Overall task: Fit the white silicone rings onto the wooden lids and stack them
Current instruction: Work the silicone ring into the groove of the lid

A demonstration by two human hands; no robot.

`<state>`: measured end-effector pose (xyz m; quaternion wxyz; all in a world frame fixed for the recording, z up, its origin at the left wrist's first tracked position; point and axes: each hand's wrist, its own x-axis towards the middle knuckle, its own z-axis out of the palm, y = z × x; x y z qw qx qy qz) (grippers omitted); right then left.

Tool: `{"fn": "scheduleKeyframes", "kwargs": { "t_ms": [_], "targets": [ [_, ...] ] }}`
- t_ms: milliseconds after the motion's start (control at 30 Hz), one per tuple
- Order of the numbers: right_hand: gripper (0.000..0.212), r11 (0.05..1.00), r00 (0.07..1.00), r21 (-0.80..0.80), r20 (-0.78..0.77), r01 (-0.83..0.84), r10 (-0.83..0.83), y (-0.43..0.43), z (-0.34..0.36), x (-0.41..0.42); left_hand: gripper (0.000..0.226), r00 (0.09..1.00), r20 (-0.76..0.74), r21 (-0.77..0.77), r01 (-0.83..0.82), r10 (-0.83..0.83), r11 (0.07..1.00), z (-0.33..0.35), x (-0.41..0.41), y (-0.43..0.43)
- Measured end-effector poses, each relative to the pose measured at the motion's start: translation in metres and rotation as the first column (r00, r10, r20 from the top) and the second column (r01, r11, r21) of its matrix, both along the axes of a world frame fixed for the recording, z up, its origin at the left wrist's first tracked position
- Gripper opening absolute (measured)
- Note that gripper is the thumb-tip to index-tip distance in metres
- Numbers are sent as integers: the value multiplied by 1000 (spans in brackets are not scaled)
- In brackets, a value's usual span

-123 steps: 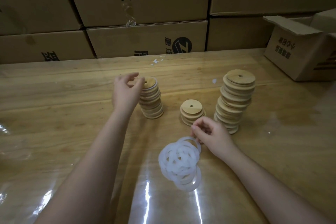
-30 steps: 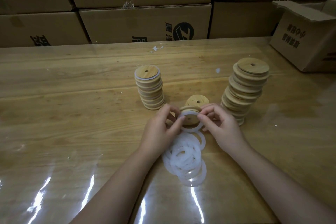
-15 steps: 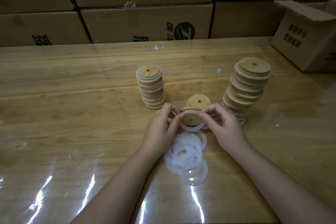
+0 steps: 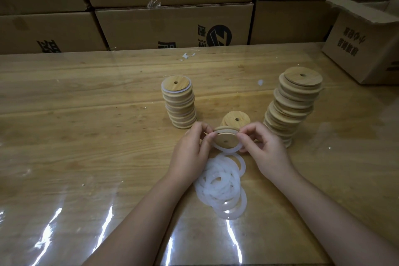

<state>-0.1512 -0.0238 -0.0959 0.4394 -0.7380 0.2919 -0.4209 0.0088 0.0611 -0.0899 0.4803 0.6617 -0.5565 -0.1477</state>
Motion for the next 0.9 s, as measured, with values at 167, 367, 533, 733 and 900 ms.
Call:
{"fn": "scheduleKeyframes", "kwargs": {
  "t_ms": [167,367,533,733,900],
  "targets": [
    [16,1000,1000,-9,-17,17,-17,2,1,1,17,1000,3,-4,-20,20,1000,-1,1,-1],
    [8,1000,999,4,-39,23,-22,3,3,0,14,999,-30,-3,-25,25,1000,-5,3,-3],
    [8,1000,999,22,-48,16,-15,3,5,1,15,997,-73,-1,-8,8,1000,-5,6,-5],
    [10,1000,999,18,-51,1,0,4,5,1,18,988,-152,-5,-11,10,1000,-3,6,-6],
    [7,994,999,108,-45,24,-19,1,2,1,18,981,-194,11,-1,3,1000,-1,7,-5]
  ]
}}
